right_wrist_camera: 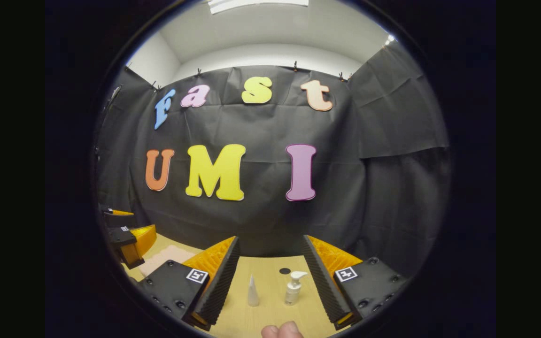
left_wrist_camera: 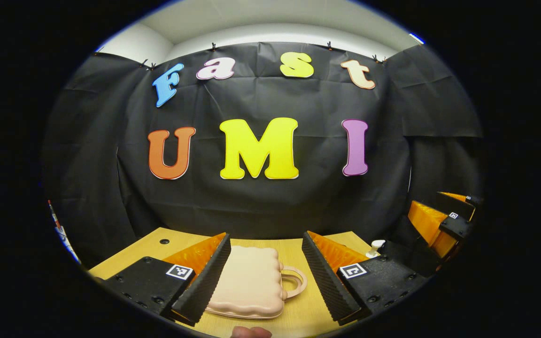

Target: First open the suitcase, pack the skin care products into it, and then close the suitcase.

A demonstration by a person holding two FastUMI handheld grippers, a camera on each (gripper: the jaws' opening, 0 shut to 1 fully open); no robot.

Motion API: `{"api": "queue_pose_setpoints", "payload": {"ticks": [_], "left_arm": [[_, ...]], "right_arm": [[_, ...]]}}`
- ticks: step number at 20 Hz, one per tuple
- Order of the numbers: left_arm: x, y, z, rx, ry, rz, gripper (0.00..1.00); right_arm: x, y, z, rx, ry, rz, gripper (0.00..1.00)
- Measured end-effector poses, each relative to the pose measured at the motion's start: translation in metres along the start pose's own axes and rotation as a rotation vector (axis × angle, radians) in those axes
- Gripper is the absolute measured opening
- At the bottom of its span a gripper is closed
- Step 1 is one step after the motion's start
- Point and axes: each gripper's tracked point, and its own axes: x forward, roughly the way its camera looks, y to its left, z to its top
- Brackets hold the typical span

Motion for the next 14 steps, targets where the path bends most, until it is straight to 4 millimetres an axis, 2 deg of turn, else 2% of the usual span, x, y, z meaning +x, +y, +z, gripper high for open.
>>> {"api": "queue_pose_setpoints", "payload": {"ticks": [3,5,7,9,10,14], "left_arm": [[0.006,-0.012,-0.014,0.041,0.023,-0.027,0.97],[0.017,-0.032,-0.034,0.128,0.066,-0.098,0.97],[0.023,-0.038,-0.058,0.284,0.106,-0.121,0.98],[0.032,-0.053,-0.08,0.425,0.117,-0.158,0.97],[0.037,-0.059,-0.097,0.486,0.135,-0.181,1.0],[0.061,-0.074,-0.157,0.667,0.228,-0.244,0.99]], "right_arm": [[0.0,-0.017,-0.011,-0.017,0.023,-0.015,0.79],[0.0,-0.03,-0.022,-0.031,0.05,-0.021,0.79],[0.0,-0.045,-0.035,-0.046,0.08,-0.032,0.79],[-0.002,-0.064,-0.049,-0.063,0.117,-0.048,0.79],[-0.003,-0.075,-0.055,-0.071,0.131,-0.061,0.79],[-0.006,-0.123,-0.074,-0.089,0.166,-0.131,0.79]]}}
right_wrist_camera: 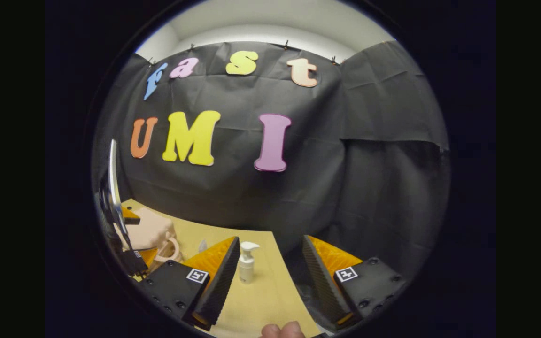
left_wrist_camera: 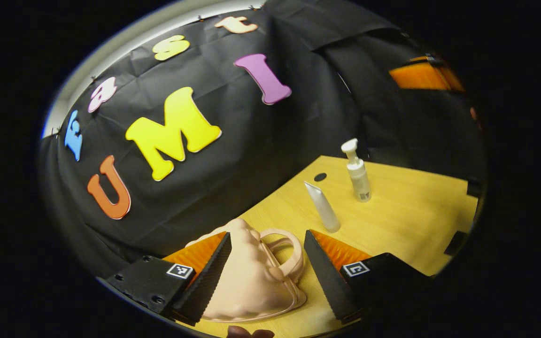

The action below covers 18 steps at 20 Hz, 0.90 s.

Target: First open the suitcase, pack the skin care products into it, and then close the suitcase.

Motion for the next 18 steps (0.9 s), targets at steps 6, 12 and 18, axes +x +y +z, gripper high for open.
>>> {"api": "queue_pose_setpoints", "payload": {"ticks": [6,12,18], "left_arm": [[0.052,-0.012,-0.042,0.213,0.138,0.021,0.99],[0.075,-0.02,-0.065,0.346,0.241,0.015,0.98],[0.094,-0.015,-0.084,0.461,0.359,0.01,0.77]], "right_arm": [[0.008,-0.04,-0.02,0.016,0.046,-0.056,0.77],[0.013,-0.05,-0.038,0.019,0.08,-0.066,0.79],[0.014,-0.048,-0.045,0.06,0.085,-0.047,0.8]]}}
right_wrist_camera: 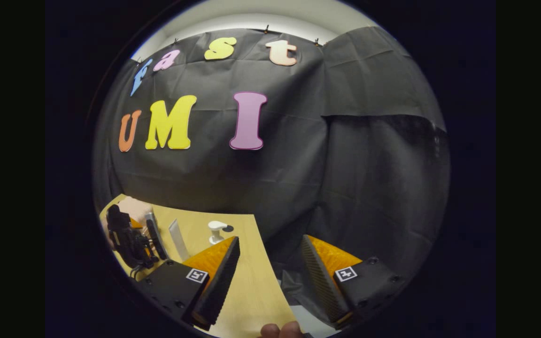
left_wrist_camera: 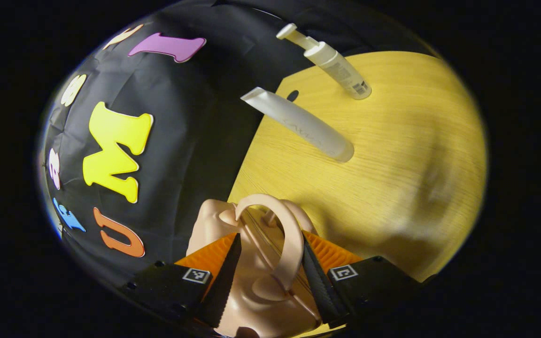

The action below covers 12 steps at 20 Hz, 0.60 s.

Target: First open the suitcase, pack the skin care products into it, and then close the suitcase.

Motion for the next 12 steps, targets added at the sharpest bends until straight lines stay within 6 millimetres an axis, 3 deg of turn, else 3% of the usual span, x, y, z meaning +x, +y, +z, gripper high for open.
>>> {"api": "queue_pose_setpoints", "payload": {"ticks": [5,8,9,12], "left_arm": [[0.011,-0.006,-0.004,0.07,0.067,-0.005,0.5],[0.014,-0.013,-0.008,0.1,0.108,-0.021,0.41],[0.013,-0.014,-0.008,0.103,0.111,-0.024,0.3],[0.008,-0.009,-0.003,0.092,0.092,-0.021,0.22]], "right_arm": [[-0.004,0.004,-0.003,0.001,-0.008,0.01,0.8],[-0.006,-0.005,-0.007,0.01,-0.002,-0.012,0.8],[-0.007,-0.007,-0.006,0.016,-0.001,-0.019,0.8],[-0.009,-0.01,-0.003,0.027,-0.012,-0.034,0.8]]}}
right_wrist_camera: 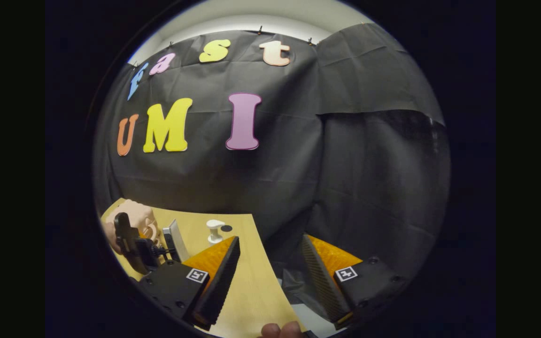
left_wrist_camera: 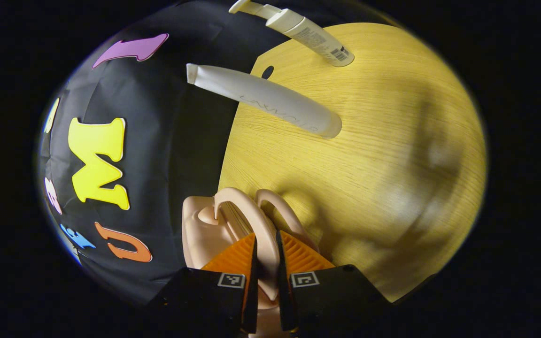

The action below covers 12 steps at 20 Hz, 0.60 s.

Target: First open the suitcase, pack the skin care products into it, and then close the suitcase.

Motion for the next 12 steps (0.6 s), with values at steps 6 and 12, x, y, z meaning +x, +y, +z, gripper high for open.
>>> {"api": "queue_pose_setpoints", "payload": {"ticks": [6,12], "left_arm": [[-0.035,0.05,-0.011,-0.217,-0.093,0.032,0.12],[-0.077,0.146,-0.048,-0.548,-0.299,0.11,0.08]], "right_arm": [[-0.003,0.027,0.017,-0.004,-0.03,0.026,0.8],[-0.011,0.089,0.053,-0.031,-0.081,0.106,0.78]]}}
